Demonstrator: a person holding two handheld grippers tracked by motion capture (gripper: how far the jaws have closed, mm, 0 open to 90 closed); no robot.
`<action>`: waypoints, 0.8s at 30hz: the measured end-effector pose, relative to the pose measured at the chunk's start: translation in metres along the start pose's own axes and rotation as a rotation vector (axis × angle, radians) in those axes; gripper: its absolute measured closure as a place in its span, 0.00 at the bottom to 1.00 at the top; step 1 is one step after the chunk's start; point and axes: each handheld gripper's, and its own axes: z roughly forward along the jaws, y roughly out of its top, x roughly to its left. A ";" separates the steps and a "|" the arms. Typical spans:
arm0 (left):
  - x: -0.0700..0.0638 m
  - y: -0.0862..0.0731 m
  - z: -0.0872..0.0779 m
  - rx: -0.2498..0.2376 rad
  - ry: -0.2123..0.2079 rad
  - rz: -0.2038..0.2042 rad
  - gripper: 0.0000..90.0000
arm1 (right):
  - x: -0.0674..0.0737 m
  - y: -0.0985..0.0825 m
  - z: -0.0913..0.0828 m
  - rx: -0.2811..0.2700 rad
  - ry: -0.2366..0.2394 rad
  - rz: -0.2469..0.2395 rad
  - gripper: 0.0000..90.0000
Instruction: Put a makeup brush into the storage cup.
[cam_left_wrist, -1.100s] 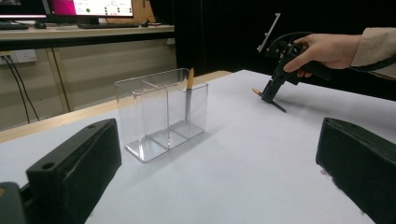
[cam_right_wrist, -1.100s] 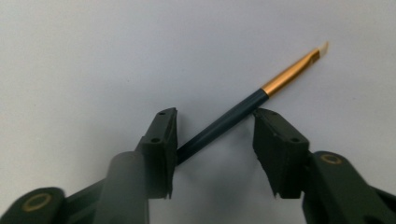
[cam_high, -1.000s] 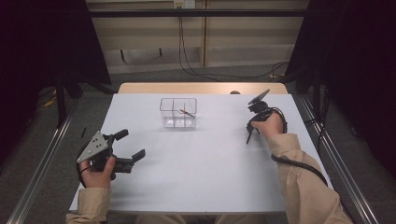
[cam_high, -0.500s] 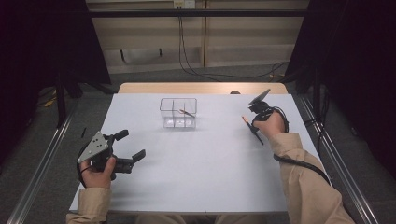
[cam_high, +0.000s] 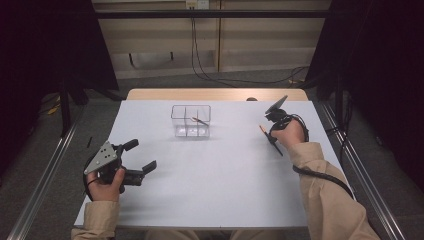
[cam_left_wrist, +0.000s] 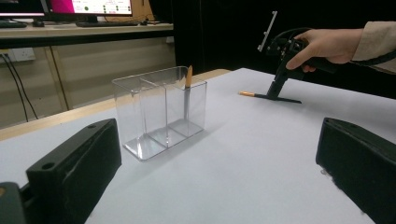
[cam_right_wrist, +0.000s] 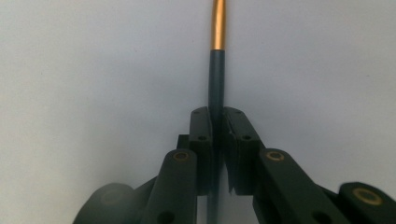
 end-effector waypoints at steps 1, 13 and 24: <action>0.000 0.000 0.000 0.001 -0.003 -0.001 0.00 | 0.001 0.000 0.000 0.003 -0.005 -0.003 0.92; -0.001 0.000 0.002 0.000 -0.005 -0.002 0.00 | -0.001 -0.002 0.000 -0.011 0.004 -0.001 0.94; -0.001 0.001 0.001 0.002 0.002 -0.001 0.00 | -0.003 -0.004 -0.001 -0.032 0.020 0.010 0.94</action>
